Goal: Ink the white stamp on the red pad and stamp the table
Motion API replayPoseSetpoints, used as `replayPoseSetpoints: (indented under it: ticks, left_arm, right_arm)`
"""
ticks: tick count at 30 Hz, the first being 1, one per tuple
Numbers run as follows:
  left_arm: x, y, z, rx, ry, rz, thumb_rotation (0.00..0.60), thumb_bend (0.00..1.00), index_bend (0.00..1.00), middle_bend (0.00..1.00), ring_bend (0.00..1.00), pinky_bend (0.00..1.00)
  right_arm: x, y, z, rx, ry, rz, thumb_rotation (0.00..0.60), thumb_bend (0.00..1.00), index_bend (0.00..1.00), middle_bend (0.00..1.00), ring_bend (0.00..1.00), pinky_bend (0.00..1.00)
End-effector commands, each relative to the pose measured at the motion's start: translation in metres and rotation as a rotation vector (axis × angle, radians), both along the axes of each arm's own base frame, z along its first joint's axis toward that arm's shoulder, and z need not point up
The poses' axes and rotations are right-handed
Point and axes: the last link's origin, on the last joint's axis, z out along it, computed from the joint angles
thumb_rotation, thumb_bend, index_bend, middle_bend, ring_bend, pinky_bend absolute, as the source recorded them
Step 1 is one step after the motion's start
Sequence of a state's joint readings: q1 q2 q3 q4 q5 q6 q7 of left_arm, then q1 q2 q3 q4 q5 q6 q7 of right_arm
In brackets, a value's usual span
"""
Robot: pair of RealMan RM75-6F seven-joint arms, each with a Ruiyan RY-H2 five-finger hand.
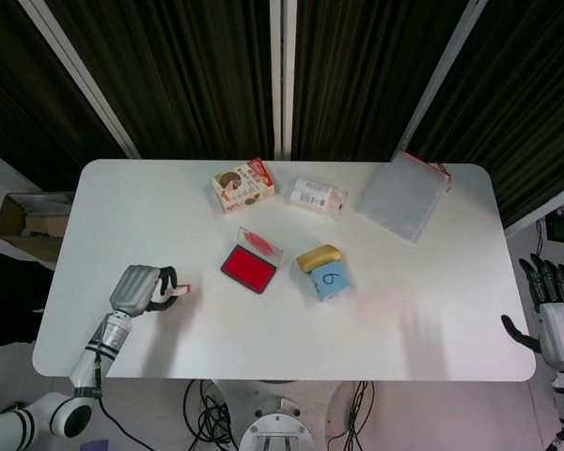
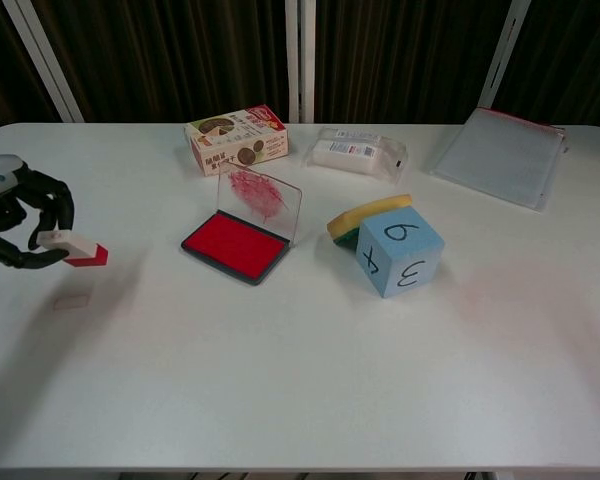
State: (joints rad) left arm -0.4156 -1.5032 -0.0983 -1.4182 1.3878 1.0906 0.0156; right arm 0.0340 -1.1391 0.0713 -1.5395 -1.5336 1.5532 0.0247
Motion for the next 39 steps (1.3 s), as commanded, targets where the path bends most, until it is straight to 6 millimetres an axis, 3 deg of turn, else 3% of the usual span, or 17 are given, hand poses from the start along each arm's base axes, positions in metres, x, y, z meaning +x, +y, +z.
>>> replayPoseSetpoints:
  ticks: [1, 6, 17, 23, 29, 39]
  left_arm:
    - [0.019, 0.021, 0.01, -0.003, 0.0, -0.03, 0.6, 0.48, 0.65, 0.71, 0.98, 1.0]
    - [0.046, 0.05, 0.009, -0.056, 0.016, -0.05, 0.6, 0.49, 0.65, 0.71, 0.98, 1.0]
    - [0.097, 0.089, -0.037, -0.2, 0.057, -0.075, 0.6, 0.5, 0.65, 0.71, 0.99, 1.0]
    - [0.106, 0.1, -0.053, -0.223, 0.087, -0.056, 0.6, 0.5, 0.65, 0.71, 0.99, 1.0]
    - [0.103, 0.108, -0.06, -0.246, 0.124, -0.023, 0.6, 0.5, 0.65, 0.71, 0.99, 1.0]
    - [0.119, 0.106, -0.066, -0.299, 0.062, -0.009, 0.6, 0.5, 0.65, 0.71, 0.99, 1.0]
  right_arm:
    - [0.003, 0.0, 0.0, -0.002, 0.001, 0.007, 0.6, 0.15, 0.0, 0.0, 0.0, 0.0]
    - [0.008, 0.0, 0.003, -0.013, 0.004, 0.019, 0.6, 0.15, 0.0, 0.0, 0.0, 0.0]
    - [0.016, 0.006, 0.018, -0.058, 0.013, 0.017, 0.6, 0.15, 0.0, 0.0, 0.0, 0.0]
    - [0.018, 0.013, 0.021, -0.074, 0.011, 0.016, 0.6, 0.15, 0.0, 0.0, 0.0, 0.0]
    - [0.013, 0.016, 0.025, -0.087, 0.005, 0.003, 0.6, 0.15, 0.0, 0.0, 0.0, 0.0]
    - [0.008, 0.013, 0.025, -0.082, -0.004, -0.005, 0.6, 0.16, 0.0, 0.0, 0.0, 0.0]
